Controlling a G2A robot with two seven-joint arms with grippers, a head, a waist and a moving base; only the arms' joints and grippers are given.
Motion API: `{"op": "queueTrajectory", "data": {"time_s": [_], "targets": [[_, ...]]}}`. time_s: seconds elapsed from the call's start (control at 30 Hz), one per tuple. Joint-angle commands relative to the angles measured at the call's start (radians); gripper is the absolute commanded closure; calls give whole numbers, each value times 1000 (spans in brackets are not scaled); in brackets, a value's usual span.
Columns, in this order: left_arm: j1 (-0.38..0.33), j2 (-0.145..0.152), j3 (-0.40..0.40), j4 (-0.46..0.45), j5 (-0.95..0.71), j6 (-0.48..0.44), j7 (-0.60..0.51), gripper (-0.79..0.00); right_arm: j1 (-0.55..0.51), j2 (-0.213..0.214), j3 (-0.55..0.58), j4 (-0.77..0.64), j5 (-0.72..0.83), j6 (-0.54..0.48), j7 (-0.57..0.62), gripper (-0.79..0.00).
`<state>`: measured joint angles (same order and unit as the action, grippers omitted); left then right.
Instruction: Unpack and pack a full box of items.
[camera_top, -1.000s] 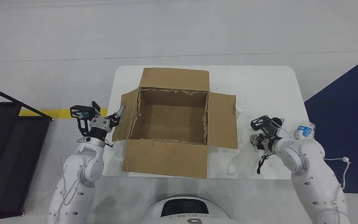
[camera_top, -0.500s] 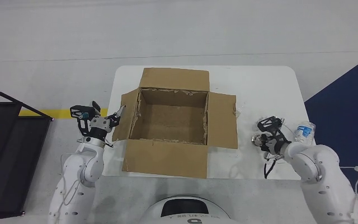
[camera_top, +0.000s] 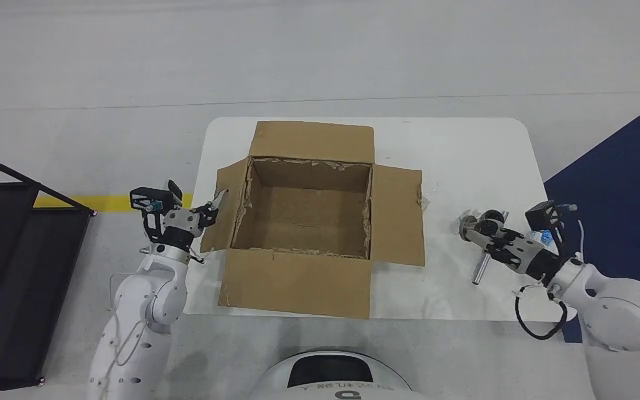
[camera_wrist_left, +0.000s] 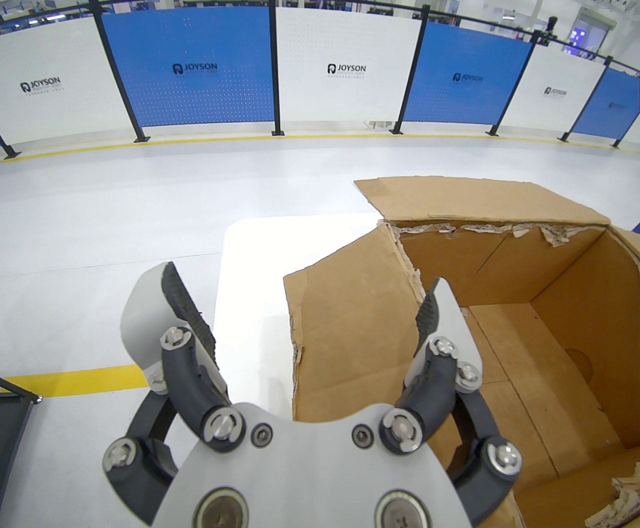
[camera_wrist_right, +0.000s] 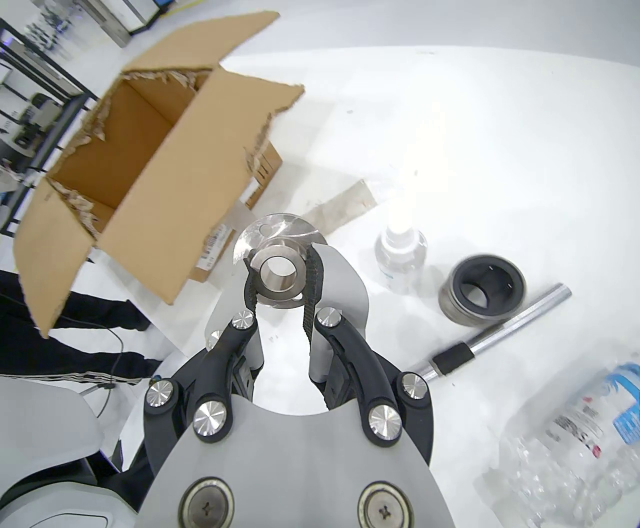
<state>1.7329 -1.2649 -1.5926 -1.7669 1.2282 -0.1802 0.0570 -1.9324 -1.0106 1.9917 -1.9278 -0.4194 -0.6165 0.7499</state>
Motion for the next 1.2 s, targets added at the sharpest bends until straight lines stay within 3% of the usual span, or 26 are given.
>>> {"op": "queueTrajectory", "data": {"time_s": [0.0, 0.37, 0.43, 0.73, 0.97, 1.17], "targets": [[-3, 0, 2, 4, 5, -3, 5, -785, 8, 2, -1, -7, 9, 5, 11, 0], [-6, 5, -16, 47, 1, -17, -49, -785, 12, 1, -11, -20, 18, -6, 0, 0], [-10, 6, -3, 48, 27, -22, -62, -785, 26, 2, -47, -52, 9, -45, -8, 0], [-23, 10, 23, 48, 59, -52, -126, -785, 131, 11, -210, -193, -62, -17, 65, 0], [-13, 12, 25, 42, 39, -61, -119, -785, 251, 19, -343, -256, -51, 8, 151, 0], [-4, 14, -7, 29, 13, -50, -93, -785, 452, 17, -540, -222, -65, 92, 264, 0]]}}
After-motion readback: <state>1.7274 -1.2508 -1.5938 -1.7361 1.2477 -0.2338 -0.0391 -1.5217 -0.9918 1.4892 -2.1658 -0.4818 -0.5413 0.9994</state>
